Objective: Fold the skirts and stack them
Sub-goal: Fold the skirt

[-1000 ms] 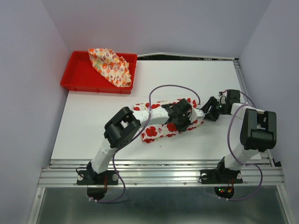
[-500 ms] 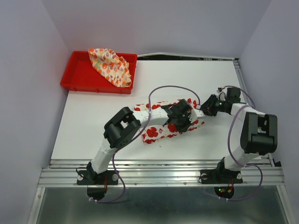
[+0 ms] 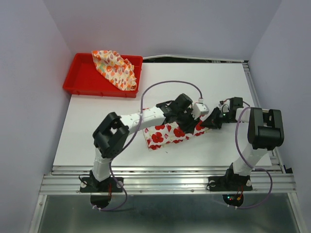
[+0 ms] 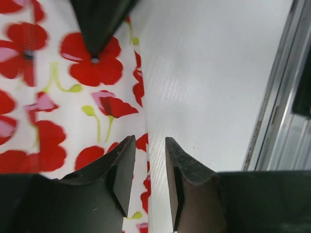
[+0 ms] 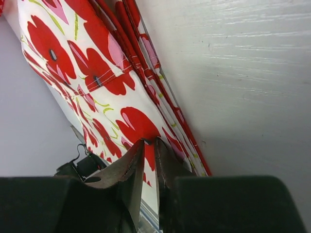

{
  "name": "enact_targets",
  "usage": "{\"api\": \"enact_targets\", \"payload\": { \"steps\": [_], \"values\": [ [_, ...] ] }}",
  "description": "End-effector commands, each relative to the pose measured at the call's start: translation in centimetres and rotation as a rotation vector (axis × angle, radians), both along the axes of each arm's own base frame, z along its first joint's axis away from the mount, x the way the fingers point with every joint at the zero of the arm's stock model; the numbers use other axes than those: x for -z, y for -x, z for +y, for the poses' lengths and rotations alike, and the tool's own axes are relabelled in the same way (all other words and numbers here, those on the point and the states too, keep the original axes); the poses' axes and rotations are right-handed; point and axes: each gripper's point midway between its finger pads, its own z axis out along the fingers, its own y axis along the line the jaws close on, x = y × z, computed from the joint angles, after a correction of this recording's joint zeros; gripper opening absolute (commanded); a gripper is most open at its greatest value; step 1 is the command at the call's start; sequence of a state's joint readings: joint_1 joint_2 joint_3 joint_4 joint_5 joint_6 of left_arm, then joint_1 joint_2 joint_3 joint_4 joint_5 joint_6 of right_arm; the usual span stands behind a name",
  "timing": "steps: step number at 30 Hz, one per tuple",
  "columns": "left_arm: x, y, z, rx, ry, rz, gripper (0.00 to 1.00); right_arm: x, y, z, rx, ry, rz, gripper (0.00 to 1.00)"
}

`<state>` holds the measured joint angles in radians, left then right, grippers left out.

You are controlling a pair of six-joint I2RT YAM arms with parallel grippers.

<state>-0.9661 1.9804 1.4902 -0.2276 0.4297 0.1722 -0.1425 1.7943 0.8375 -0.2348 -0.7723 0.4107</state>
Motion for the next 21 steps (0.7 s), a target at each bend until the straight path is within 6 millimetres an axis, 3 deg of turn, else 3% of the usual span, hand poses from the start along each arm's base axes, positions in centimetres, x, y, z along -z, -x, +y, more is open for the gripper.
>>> {"api": "enact_targets", "payload": {
  "steps": [1,3,4,8,10,16,21],
  "values": [
    [-10.7,-3.7,1.8,-0.099,0.241,-0.067,0.43,3.6,1.0,-2.6,-0.003,0.205,0.061,0.20],
    [-11.3,-5.9,2.6,-0.155,0.266,-0.076,0.43,3.6,1.0,-2.9,-0.018,0.230,0.049,0.20],
    [-11.2,-8.0,3.2,-0.194,0.273,-0.084,0.42,3.6,1.0,-3.0,-0.021,0.237,0.048,0.20],
    [-9.3,-12.2,3.9,-0.250,0.267,-0.029,0.33,3.9,0.6,-4.1,-0.038,0.306,0.036,0.19],
    [-8.0,-13.1,3.6,-0.245,0.265,0.003,0.27,3.9,0.3,-4.3,-0.039,0.323,0.030,0.19],
    [-4.9,-13.7,3.5,-0.264,0.259,0.056,0.24,4.0,-0.7,-5.4,-0.043,0.381,0.022,0.19],
    [-1.6,-15.7,6.3,-0.395,0.221,0.118,0.22,4.5,-1.1,-6.0,-0.054,0.417,0.027,0.19]
  ]
}}
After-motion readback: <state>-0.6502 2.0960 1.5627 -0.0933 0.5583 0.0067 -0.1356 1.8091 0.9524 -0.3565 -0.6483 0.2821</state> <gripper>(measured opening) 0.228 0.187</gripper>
